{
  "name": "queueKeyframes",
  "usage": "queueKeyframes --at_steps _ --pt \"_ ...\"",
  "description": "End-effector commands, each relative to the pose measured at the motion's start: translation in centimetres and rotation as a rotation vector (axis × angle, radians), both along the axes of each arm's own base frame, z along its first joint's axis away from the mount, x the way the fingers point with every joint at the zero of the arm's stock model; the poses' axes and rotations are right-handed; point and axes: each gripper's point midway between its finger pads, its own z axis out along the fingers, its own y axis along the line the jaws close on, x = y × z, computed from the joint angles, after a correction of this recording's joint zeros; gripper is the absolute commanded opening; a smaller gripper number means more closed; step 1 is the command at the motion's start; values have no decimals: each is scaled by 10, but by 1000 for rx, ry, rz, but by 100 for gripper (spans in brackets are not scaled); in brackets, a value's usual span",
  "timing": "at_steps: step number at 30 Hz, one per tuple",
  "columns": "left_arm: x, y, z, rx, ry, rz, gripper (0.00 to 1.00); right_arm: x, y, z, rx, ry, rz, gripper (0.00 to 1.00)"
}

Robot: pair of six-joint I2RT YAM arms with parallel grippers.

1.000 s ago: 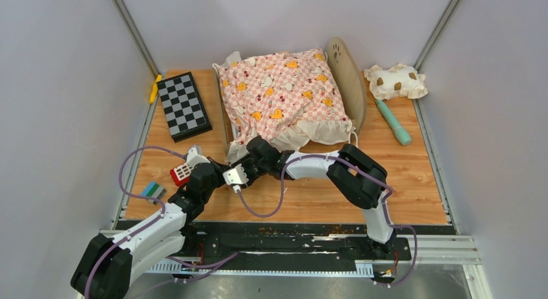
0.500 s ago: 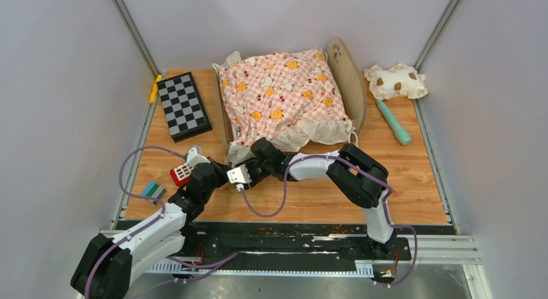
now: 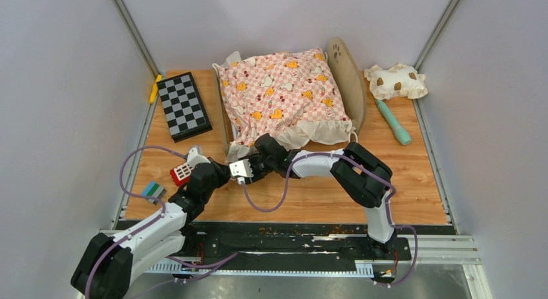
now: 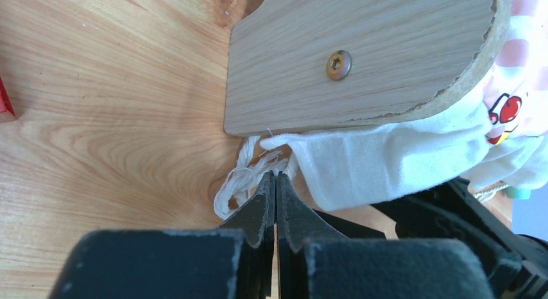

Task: Set up the pet bed
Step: Tie the ropes to the bed frame.

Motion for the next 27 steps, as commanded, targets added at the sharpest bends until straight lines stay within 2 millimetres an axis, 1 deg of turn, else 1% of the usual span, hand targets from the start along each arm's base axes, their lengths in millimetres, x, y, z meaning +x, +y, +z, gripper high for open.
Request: queueKeyframes --at_steps 1,9,11,17,23,27 --pt "10 -3 18 -11 -51 3 0 16 16 15 55 -11 -43 44" --pt "10 -2 17 4 -48 -3 0 19 25 8 4 20 -8 45" --pt "10 -2 16 8 -44 -4 0 17 22 1 -29 36 -4 45" --pt "11 -4 14 9 -38 -10 0 20 23 -5 -66 39 3 45" --pt "11 -4 14 11 -38 -10 0 12 24 -13 -104 97 40 45" --pt "10 -2 13 16 -35 -6 0 1 23 -22 -132 158 71 45"
